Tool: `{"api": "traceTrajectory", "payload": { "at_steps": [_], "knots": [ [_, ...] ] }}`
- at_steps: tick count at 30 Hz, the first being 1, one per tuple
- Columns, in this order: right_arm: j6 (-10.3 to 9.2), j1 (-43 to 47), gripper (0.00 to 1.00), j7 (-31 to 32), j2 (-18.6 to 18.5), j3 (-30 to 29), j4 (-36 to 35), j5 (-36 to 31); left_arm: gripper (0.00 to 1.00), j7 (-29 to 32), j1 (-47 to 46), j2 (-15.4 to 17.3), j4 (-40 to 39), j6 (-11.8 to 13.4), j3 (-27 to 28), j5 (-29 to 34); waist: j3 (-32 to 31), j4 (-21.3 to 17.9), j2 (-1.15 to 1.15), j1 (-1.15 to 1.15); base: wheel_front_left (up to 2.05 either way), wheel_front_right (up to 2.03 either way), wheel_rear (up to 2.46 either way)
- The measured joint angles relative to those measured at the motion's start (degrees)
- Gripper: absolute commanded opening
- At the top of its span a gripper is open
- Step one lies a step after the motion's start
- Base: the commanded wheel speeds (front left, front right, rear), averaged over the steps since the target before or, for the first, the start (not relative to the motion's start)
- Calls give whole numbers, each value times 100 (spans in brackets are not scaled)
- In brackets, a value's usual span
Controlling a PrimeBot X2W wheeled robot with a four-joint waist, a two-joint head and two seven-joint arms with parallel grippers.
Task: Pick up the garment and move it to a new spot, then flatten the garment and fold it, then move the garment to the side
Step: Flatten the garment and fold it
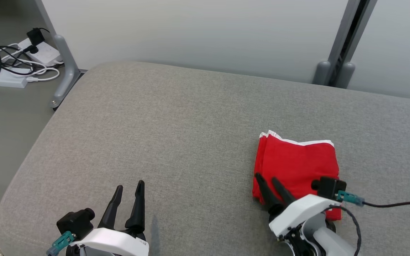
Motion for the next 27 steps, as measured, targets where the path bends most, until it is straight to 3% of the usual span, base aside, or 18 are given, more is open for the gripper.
{"api": "traceTrajectory", "payload": {
  "at_steps": [6,8,14,22,27],
  "knots": [
    [0,-108,100,-141,-156,-352,-570,-467,100,0,-1,-2,-141,0,92,0,18,-202,0,0,0,0,0],
    [0,-103,100,-153,-535,-689,-872,-1093,100,0,-2,-2,-263,-9,172,1,19,-341,0,0,0,0,0],
    [0,260,100,-176,-767,-1950,-1747,-2516,100,0,9,3,-512,-71,307,41,7,-706,0,0,0,0,0],
    [0,853,100,-190,-751,-2861,-2526,-3914,100,0,2,-1,-712,-134,455,221,61,-1073,0,0,0,0,0],
    [0,1120,100,-190,-494,-3207,-2855,-4619,100,0,4,-5,-896,-165,546,699,113,-1251,0,0,0,0,0]
  ]
}}
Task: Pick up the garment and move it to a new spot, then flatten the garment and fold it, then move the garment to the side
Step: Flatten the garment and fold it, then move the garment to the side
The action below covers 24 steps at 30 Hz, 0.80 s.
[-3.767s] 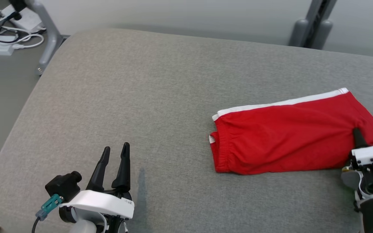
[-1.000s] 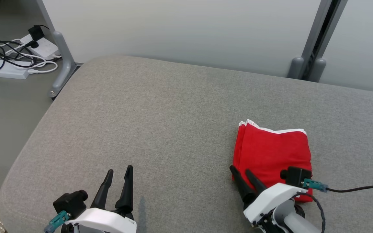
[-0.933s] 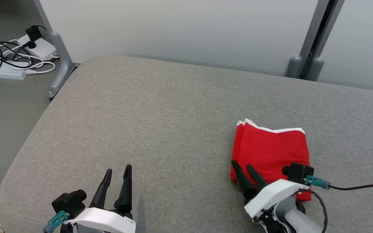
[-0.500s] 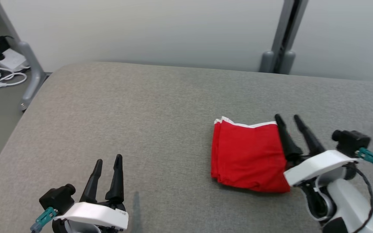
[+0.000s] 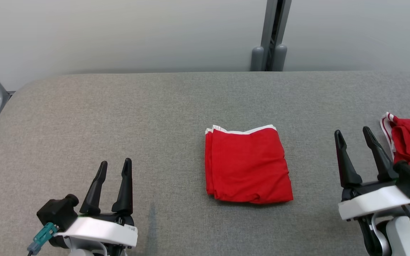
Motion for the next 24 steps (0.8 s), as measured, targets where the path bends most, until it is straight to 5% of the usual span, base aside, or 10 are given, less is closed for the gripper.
{"api": "traceTrajectory", "payload": {
  "at_steps": [9,24],
  "knots": [
    [1,400,100,0,316,-589,-52,-401,100,0,205,5,-59,-37,-26,232,-31,-101,0,0,0,0,0],
    [1,483,100,1,449,-697,137,-509,100,0,279,3,-47,40,-129,269,-70,-48,0,0,0,0,0]
  ]
}}
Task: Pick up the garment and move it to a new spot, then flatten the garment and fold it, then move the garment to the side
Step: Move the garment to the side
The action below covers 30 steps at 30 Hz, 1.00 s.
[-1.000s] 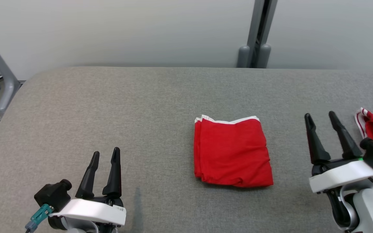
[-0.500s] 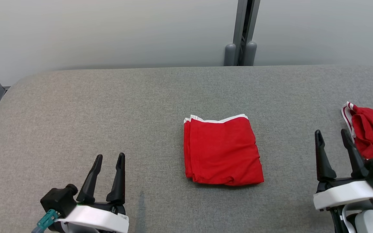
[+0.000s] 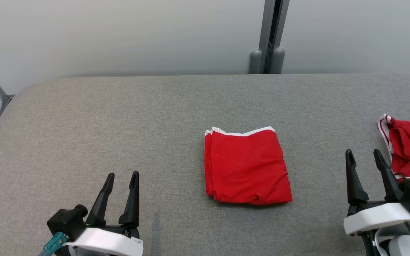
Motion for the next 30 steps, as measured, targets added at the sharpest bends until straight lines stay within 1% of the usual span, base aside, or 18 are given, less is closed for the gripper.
{"api": "traceTrajectory", "payload": {
  "at_steps": [16,22,27,30],
  "knots": [
    [0,-6,100,0,22,-36,116,67,100,0,0,-1,68,-1,-11,0,-11,83,0,0,0,0,0],
    [0,-51,100,1,25,-45,197,153,100,0,-35,0,62,-9,-33,0,96,124,0,0,0,0,0],
    [0,-248,100,299,9,133,313,548,100,0,-88,0,66,-19,-89,-19,237,213,0,0,0,0,0],
    [0,-423,100,597,-94,318,355,848,100,0,-178,1,67,-24,-127,-42,359,282,0,0,0,0,0]
  ]
}}
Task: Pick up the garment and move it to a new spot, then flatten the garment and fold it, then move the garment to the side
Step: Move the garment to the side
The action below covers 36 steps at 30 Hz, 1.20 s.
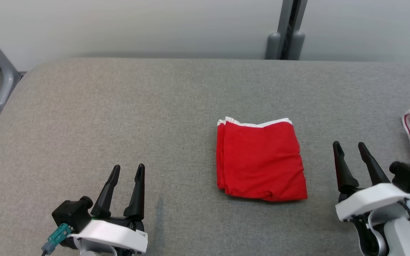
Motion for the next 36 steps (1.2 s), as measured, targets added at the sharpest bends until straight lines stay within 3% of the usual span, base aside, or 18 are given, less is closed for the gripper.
{"api": "traceTrajectory", "payload": {
  "at_steps": [9,20,30,31,32,36],
  "knots": [
    [0,-430,100,1118,-224,368,236,1184,100,0,-215,3,22,-12,-178,-100,408,358,0,0,0,0,0],
    [0,-630,100,1935,-259,311,766,1617,100,0,-341,-1,67,-16,-307,-145,649,768,0,0,0,0,0],
    [0,-838,100,2025,-260,416,1053,1741,100,0,-376,-1,59,-15,-346,-144,719,878,0,0,0,0,0],
    [0,-873,37,2040,-265,453,1091,1746,100,0,-377,0,59,-15,-353,-143,729,885,0,0,0,0,0],
    [0,-903,0,2048,-283,509,1112,1736,100,0,-380,-1,59,-15,-364,-140,740,892,0,0,0,0,0],
    [0,-1002,0,1928,-421,698,1241,1563,100,0,-456,-2,57,-14,-410,-110,765,918,0,0,0,0,0]
  ]
}}
